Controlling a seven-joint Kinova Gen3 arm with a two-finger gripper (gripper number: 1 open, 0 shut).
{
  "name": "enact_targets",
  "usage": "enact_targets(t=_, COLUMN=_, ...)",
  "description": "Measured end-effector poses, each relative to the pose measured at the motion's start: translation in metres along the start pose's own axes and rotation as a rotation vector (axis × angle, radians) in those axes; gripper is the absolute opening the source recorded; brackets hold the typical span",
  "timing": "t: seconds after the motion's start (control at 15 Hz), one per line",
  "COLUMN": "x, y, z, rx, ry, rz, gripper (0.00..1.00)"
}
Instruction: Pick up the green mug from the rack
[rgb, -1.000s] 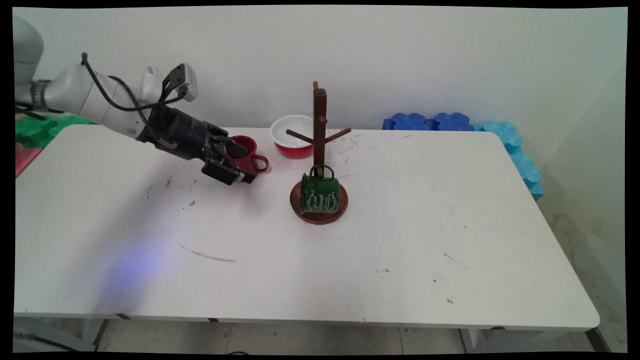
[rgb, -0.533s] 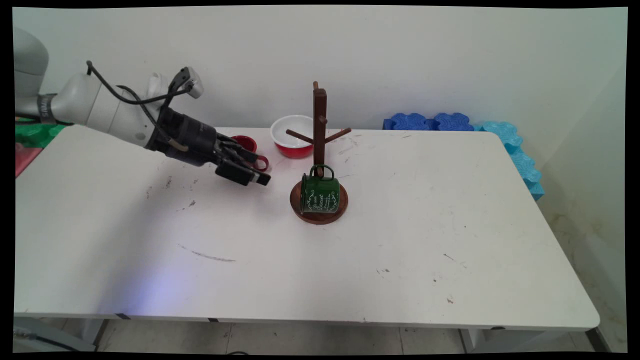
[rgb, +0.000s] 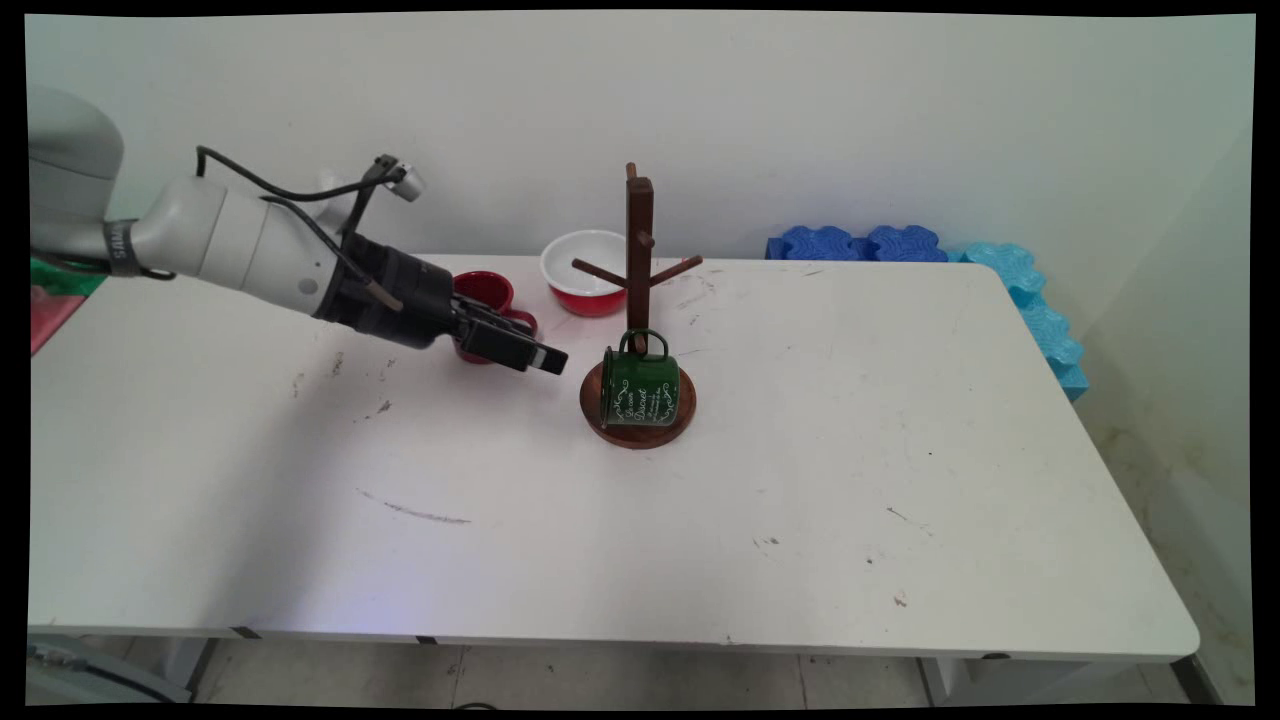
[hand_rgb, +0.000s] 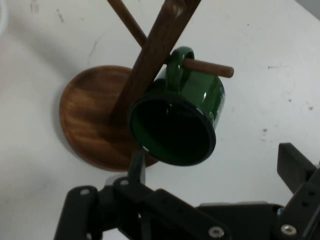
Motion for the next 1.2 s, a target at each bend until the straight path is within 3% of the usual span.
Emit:
enact_targets(t=0.4, x=-0.007, y=0.002, z=0.018, rx=-0.02, ry=-0.013, rz=-0.075, gripper=1.0)
enact_targets(t=1.2, x=-0.003, y=-0.002, z=0.057, rx=-0.065, ry=-0.034, rz=-0.129, gripper=1.0)
